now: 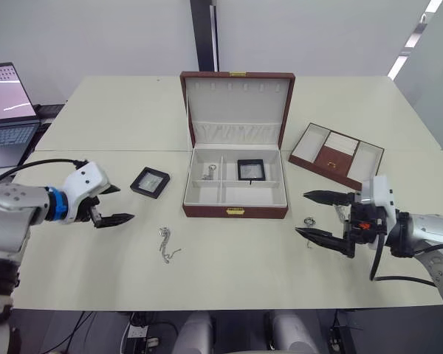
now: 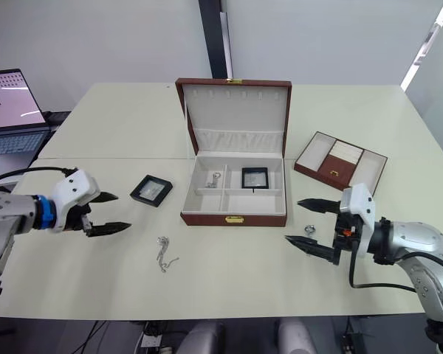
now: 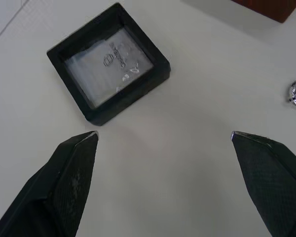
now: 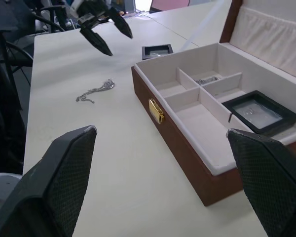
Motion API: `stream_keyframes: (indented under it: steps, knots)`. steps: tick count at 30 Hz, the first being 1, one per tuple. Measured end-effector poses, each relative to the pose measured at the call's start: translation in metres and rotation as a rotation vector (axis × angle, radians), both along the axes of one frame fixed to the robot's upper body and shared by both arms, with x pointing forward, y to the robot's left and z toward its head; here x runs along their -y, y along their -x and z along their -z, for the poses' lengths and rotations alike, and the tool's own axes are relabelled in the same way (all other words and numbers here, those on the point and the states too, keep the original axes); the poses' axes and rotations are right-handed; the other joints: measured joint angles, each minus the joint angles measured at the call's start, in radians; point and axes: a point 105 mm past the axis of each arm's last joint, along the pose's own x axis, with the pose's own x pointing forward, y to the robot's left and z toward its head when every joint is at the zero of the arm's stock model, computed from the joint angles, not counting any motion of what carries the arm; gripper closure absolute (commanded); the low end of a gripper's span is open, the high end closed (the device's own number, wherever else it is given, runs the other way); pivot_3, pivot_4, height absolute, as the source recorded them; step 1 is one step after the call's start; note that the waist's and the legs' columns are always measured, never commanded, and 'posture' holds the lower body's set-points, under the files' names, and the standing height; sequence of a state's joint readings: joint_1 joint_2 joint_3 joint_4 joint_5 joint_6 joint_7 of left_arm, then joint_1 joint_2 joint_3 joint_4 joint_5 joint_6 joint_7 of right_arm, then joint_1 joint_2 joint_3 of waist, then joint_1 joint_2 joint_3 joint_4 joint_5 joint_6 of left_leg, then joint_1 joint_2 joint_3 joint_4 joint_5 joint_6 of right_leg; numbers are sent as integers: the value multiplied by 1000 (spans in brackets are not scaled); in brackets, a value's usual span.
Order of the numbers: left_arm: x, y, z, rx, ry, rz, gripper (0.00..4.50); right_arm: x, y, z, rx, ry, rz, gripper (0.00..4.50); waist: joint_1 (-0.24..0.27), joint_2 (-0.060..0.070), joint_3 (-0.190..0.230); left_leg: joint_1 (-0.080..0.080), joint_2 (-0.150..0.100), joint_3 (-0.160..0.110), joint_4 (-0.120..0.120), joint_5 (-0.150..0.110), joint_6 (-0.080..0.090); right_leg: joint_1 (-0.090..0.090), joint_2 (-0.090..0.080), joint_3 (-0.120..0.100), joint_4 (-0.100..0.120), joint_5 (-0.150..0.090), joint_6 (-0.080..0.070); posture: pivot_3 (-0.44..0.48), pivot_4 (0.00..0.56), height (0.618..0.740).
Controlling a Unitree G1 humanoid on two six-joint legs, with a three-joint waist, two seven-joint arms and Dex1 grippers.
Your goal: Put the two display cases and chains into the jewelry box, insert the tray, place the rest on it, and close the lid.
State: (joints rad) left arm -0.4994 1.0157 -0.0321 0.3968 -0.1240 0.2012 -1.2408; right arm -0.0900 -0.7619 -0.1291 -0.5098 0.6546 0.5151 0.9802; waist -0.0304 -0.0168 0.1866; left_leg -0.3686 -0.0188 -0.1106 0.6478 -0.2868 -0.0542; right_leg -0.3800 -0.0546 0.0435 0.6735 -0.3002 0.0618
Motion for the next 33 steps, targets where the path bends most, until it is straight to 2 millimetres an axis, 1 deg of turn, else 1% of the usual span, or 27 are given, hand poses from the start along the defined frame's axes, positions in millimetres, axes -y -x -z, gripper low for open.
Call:
stream_keyframes:
  steps: [2,7,11,13,19,20,21,33]
  knots:
    - [6,-8,0,-14,-15,42,41,-4,3,-1,9,1,-6,0,-1,0,0,-1,0,0,0,0,0,-1,0,0,0,0,0,0,150,740]
    - [6,-16,5,-51,-58,98,41,-9,9,2,0,6,4,0,-7,-1,0,-9,0,0,4,0,0,-10,0,0,4,0,0,0,150,740]
    - [7,-23,12,-85,-98,132,41,-15,16,-1,16,3,1,0,-6,-1,0,-13,-1,-2,13,0,1,-9,0,-2,6,0,0,0,150,740]
    - [9,-27,16,-92,-106,142,41,-16,19,1,10,4,5,0,-3,-1,0,-13,-1,-2,15,0,1,-9,0,-2,6,1,2,0,150,740]
    - [10,-31,18,-89,-122,153,41,-14,18,1,10,1,29,0,-4,-2,0,-12,-1,-2,15,0,1,-9,0,-2,6,2,3,0,150,740]
    - [9,-32,18,-88,-123,153,432,-14,18,1,5,-4,32,0,-4,-2,0,-13,-1,-2,15,0,1,-9,0,-2,6,2,3,0,150,740]
    - [9,-33,18,-87,-125,152,634,-14,18,1,3,-5,35,0,-4,-2,0,-13,-1,-2,15,0,1,-9,0,-2,6,2,3,0,150,740]
    - [7,-35,16,-64,-138,146,4396,-13,17,2,1,-11,37,0,-4,-2,0,-12,-1,-2,16,0,1,-9,0,-2,7,2,3,0,150,740]
